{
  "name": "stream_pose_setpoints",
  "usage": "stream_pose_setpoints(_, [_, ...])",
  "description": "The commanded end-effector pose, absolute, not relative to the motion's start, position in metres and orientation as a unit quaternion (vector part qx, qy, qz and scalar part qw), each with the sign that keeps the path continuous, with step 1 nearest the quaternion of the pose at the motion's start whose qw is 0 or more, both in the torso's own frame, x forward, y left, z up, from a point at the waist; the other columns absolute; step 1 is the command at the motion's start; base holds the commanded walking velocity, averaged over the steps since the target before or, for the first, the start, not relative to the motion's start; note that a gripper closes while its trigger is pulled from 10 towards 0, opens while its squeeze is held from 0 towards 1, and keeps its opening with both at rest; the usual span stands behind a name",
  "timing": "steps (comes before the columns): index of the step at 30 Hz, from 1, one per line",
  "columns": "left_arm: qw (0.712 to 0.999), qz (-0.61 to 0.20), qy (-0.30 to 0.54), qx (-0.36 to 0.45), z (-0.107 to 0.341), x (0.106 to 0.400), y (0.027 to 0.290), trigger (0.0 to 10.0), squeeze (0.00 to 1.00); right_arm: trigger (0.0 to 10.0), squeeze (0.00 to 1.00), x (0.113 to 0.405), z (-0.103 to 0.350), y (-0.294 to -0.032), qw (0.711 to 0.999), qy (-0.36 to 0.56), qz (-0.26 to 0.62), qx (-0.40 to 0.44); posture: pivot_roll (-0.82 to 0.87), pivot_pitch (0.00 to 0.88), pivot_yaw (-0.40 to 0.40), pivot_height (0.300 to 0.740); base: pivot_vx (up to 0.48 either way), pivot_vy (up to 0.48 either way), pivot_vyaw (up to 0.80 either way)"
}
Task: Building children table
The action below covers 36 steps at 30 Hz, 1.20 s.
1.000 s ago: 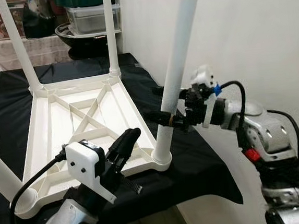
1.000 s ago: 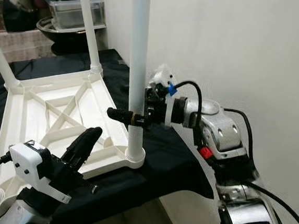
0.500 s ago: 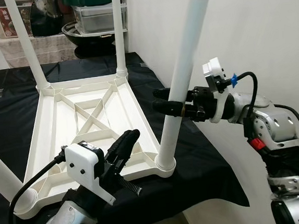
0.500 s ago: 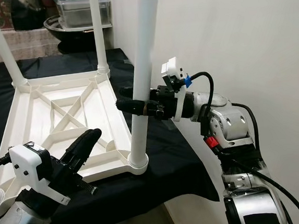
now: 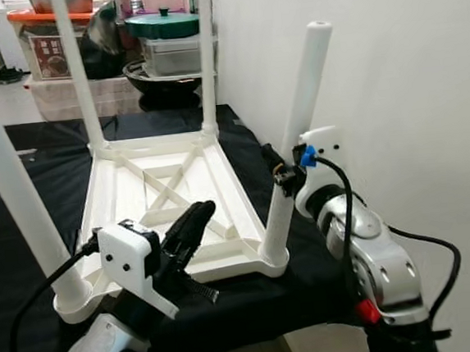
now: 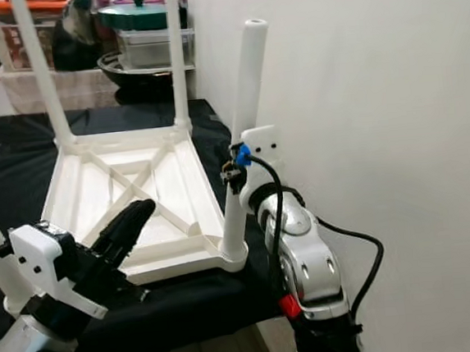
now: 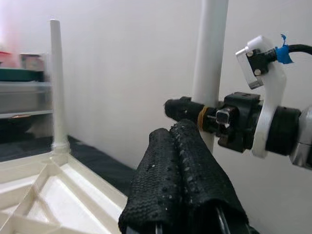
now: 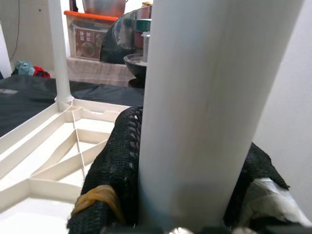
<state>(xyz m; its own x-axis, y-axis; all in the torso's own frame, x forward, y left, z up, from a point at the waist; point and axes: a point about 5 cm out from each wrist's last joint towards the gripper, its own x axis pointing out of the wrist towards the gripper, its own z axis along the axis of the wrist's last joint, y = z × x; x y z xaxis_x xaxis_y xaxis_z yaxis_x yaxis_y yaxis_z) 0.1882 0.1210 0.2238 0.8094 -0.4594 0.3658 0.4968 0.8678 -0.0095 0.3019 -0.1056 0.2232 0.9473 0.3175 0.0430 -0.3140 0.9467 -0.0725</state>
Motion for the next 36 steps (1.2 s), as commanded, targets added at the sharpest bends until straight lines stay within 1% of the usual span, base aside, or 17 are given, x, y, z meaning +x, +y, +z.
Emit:
stream_pose_setpoints(1, [0.949,-0.256,-0.176,-0.055,0.222,0.19,0.119,10.0,0.0,0.0,0.0,0.303,0.183,-0.097,0.972,0.085,0.204,-0.077,-0.04,0.01,-0.128,0.74,0.0,0.0,0.0])
stream_pose_setpoints(4, [0.949,-0.257,-0.176,-0.055,0.222,0.19,0.119,10.0,0.0,0.0,0.0,0.305,0.185,-0.097,0.972,0.083,0.204,-0.078,-0.04,0.01,-0.127,0.74,0.0,0.0,0.0])
stream_pose_setpoints(5, [0.949,-0.257,-0.175,-0.056,0.221,0.19,0.119,10.0,0.0,3.1,0.0,0.305,0.186,-0.097,0.973,0.087,0.196,-0.082,-0.04,0.011,-0.124,0.74,0.0,0.0,0.0])
stream_pose_setpoints(6, [0.949,-0.257,-0.175,-0.056,0.221,0.19,0.119,10.0,0.0,10.0,0.0,0.308,0.19,-0.096,0.974,0.082,0.2,-0.069,-0.04,0.012,-0.12,0.74,0.0,0.0,0.0])
stream_pose_setpoints(7, [0.949,-0.257,-0.174,-0.056,0.221,0.19,0.119,10.0,0.0,10.0,0.0,0.309,0.195,-0.094,0.976,0.074,0.197,-0.058,-0.04,0.012,-0.12,0.74,0.0,0.0,0.0])
stream_pose_setpoints(8, [0.949,-0.258,-0.173,-0.057,0.221,0.19,0.118,10.0,0.0,10.0,0.79,0.311,0.205,-0.091,0.972,0.052,0.227,-0.036,-0.05,0.014,-0.115,0.74,0.0,0.0,0.0])
stream_pose_setpoints(9, [0.949,-0.258,-0.173,-0.057,0.221,0.19,0.118,10.0,0.0,10.0,0.79,0.311,0.205,-0.091,0.972,0.052,0.227,-0.036,-0.05,0.014,-0.115,0.74,0.0,0.0,0.0])
stream_pose_setpoints(10, [0.949,-0.26,-0.172,-0.057,0.22,0.19,0.118,10.0,0.0,10.0,1.0,0.312,0.216,-0.089,0.958,0.027,0.286,-0.016,-0.05,0.015,-0.115,0.74,0.0,0.0,0.0])
stream_pose_setpoints(13, [0.949,-0.26,-0.171,-0.058,0.22,0.19,0.118,10.0,0.0,10.0,1.0,0.31,0.228,-0.091,0.935,-0.004,0.354,-0.008,-0.05,0.019,-0.115,0.74,0.0,0.0,0.0])
stream_pose_setpoints(15, [0.949,-0.261,-0.169,-0.058,0.22,0.19,0.118,10.0,0.0,10.0,1.0,0.301,0.243,-0.103,0.883,-0.039,0.467,-0.026,-0.04,0.02,-0.113,0.74,0.0,0.0,0.0])
stream_pose_setpoints(21, [0.949,-0.26,-0.167,-0.057,0.22,0.189,0.119,10.0,0.0,10.0,1.0,0.303,0.251,-0.129,0.842,-0.039,0.534,-0.055,-0.03,0.03,-0.114,0.74,0.0,0.0,0.0])
stream_pose_setpoints(26, [0.95,-0.26,-0.166,-0.056,0.22,0.189,0.119,10.0,0.0,10.0,1.0,0.31,0.259,-0.138,0.835,-0.037,0.547,-0.049,-0.03,0.031,-0.113,0.74,0.0,0.0,0.0])
stream_pose_setpoints(27, [0.95,-0.26,-0.166,-0.056,0.22,0.188,0.119,10.0,0.0,10.0,0.75,0.314,0.26,-0.139,0.832,-0.038,0.551,-0.058,-0.03,0.03,-0.112,0.74,0.0,0.0,0.0])
stream_pose_setpoints(28, [0.95,-0.26,-0.166,-0.056,0.22,0.188,0.119,10.0,0.0,10.0,0.75,0.314,0.26,-0.139,0.832,-0.038,0.551,-0.058,-0.03,0.03,-0.112,0.74,0.0,0.0,0.0])
stream_pose_setpoints(29, [0.95,-0.26,-0.166,-0.055,0.22,0.188,0.119,10.0,0.0,10.0,0.0,0.32,0.263,-0.141,0.833,-0.039,0.549,-0.053,-0.03,0.031,-0.112,0.74,0.0,0.0,0.0])
stream_pose_setpoints(35, [0.95,-0.259,-0.166,-0.054,0.22,0.188,0.119,10.0,0.0,9.9,0.0,0.327,0.272,-0.146,0.813,-0.051,0.579,-0.043,-0.02,0.032,-0.116,0.74,0.0,0.0,0.0])
stream_pose_setpoints(36, [0.95,-0.258,-0.166,-0.053,0.22,0.188,0.119,10.0,0.0,1.3,0.0,0.327,0.274,-0.15,0.806,-0.054,0.588,-0.038,-0.01,0.033,-0.118,0.74,0.0,0.0,0.0])
